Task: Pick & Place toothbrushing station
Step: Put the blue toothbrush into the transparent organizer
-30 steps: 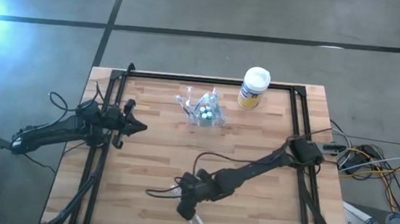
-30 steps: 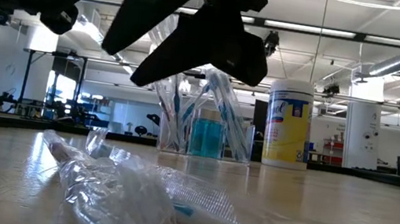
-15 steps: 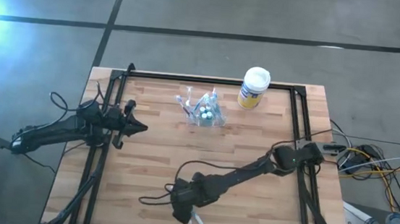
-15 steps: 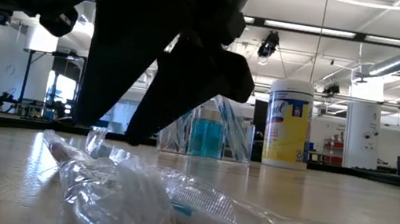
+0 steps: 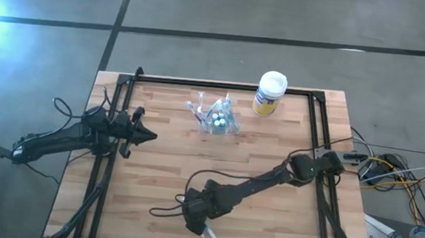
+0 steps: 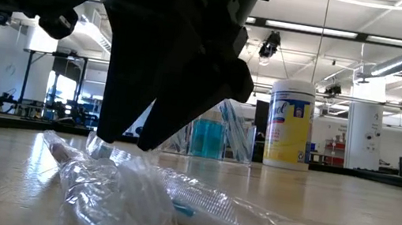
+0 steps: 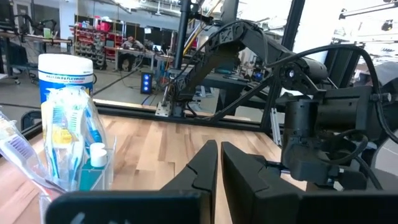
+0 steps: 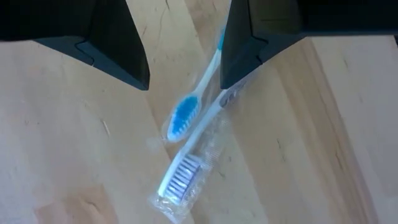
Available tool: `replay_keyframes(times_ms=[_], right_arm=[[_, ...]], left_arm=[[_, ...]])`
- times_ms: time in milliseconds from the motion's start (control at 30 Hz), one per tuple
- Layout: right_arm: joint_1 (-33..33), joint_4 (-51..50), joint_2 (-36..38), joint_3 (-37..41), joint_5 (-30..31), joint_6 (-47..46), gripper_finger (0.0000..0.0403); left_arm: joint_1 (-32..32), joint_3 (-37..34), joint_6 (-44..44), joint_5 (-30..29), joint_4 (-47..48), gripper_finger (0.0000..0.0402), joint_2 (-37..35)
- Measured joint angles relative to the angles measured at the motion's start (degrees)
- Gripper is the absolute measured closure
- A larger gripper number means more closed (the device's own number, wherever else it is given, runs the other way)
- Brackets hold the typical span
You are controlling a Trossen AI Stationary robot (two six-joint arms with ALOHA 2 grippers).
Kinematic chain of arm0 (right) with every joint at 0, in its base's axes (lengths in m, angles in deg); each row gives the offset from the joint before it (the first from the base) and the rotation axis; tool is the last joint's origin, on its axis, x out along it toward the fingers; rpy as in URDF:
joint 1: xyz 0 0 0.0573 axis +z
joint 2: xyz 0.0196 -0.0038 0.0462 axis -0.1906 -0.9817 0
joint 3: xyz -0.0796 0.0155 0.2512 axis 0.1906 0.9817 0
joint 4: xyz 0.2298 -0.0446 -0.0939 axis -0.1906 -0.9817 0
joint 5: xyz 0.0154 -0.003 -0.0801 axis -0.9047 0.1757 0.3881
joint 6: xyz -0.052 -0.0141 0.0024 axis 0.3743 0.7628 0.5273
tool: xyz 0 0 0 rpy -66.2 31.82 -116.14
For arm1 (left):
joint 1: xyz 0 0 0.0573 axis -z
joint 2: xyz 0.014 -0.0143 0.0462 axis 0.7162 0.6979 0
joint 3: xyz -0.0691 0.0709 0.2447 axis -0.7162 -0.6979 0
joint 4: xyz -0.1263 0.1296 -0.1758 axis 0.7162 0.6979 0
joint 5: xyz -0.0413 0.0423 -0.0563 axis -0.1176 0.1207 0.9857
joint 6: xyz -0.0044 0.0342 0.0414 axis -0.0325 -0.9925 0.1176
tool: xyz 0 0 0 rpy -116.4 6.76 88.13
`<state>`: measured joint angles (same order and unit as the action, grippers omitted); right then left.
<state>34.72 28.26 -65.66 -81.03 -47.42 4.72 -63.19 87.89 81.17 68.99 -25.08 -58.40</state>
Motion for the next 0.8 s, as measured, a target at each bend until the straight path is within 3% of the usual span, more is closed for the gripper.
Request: replay_keyframes(times_ms=[800], right_arm=[[2.17, 2.03, -0.09, 2.50, -0.19, -0.03, 0.0209]], left_arm=[[0.00, 0.00, 2.43, 0.00, 2.62, 0.0376, 0.00]])
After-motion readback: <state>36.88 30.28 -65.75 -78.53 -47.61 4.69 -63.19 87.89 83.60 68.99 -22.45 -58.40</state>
